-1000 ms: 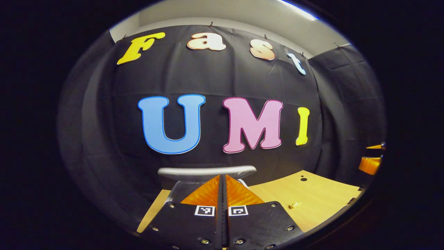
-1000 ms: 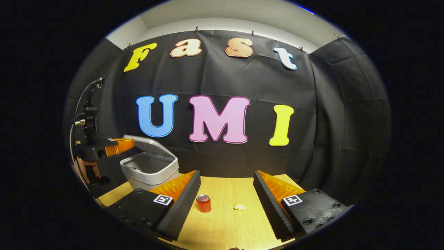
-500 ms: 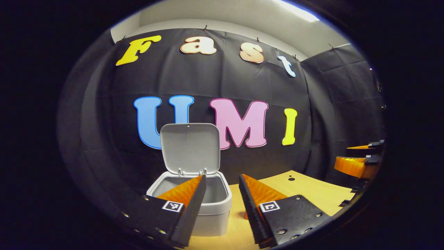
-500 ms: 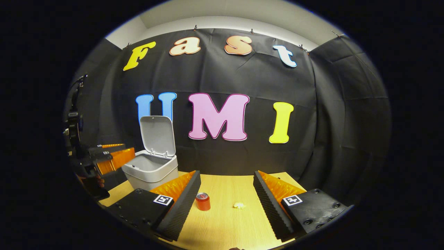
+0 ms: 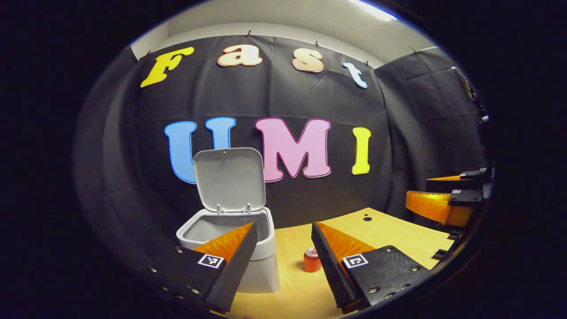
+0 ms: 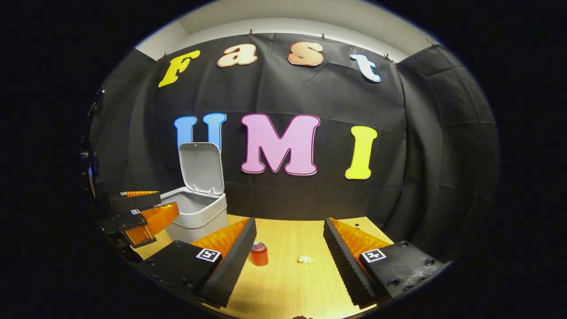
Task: Press the lid of the desktop garbage bin to open it, pick up the crumpled paper on the desktop and throw it into the bin, then pick up the pop can on the desktop and drop it into the bin, and finally close the garbage bin lid.
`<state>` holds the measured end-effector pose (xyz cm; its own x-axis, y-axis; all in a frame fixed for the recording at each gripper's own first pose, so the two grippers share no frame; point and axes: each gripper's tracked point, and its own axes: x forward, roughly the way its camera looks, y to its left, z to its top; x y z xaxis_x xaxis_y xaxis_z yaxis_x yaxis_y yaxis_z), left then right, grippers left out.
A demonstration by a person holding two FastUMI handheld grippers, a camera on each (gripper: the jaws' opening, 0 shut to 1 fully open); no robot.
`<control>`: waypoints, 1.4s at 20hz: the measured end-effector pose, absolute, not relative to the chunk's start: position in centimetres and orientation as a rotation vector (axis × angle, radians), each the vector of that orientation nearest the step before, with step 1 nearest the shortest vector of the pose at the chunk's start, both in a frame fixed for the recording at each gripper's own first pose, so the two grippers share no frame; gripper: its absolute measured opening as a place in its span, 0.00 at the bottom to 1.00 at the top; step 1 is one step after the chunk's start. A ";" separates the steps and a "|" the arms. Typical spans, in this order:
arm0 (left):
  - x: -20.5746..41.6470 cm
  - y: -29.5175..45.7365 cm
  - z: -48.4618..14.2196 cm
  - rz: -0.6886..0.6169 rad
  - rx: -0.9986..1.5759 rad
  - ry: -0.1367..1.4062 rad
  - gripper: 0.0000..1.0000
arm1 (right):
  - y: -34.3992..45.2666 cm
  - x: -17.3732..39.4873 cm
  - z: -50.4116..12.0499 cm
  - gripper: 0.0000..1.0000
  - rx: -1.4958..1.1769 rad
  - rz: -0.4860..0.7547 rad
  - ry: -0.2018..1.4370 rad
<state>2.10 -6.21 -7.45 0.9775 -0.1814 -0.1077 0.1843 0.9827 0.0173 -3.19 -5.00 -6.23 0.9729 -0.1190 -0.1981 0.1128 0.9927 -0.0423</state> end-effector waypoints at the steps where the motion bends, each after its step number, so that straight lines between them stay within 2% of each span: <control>1: 2.1 -6.3 -7.3 -0.183 0.022 0.103 0.82 | -5.4 -3.2 -6.6 0.98 -0.033 -0.124 0.212; 4: 1.7 -6.5 -7.0 -0.177 0.007 0.091 0.94 | -6.0 -2.9 -7.2 0.99 -0.008 -0.136 0.240; 9: 1.5 -6.5 -7.9 -0.170 0.020 0.133 0.95 | -7.4 -2.0 -11.2 0.99 0.011 -0.140 0.354; 13: 0.8 -6.3 -8.8 -0.151 0.027 0.162 0.95 | -7.3 -0.2 -15.1 0.99 0.007 -0.076 0.501; 21: -1.9 -6.9 -11.5 -0.118 0.117 0.264 0.95 | -10.0 7.0 -23.0 0.99 -0.101 0.039 0.702; 28: -3.4 -7.7 -13.4 -0.055 0.140 0.349 0.95 | -11.9 11.6 -32.3 0.99 -0.133 0.130 0.913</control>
<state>-3.44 -7.72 -13.42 0.9384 -0.0295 -0.3443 0.0778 0.9888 0.1274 11.59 -11.91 -32.29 0.6045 0.0558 -0.7947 -0.1683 0.9840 -0.0589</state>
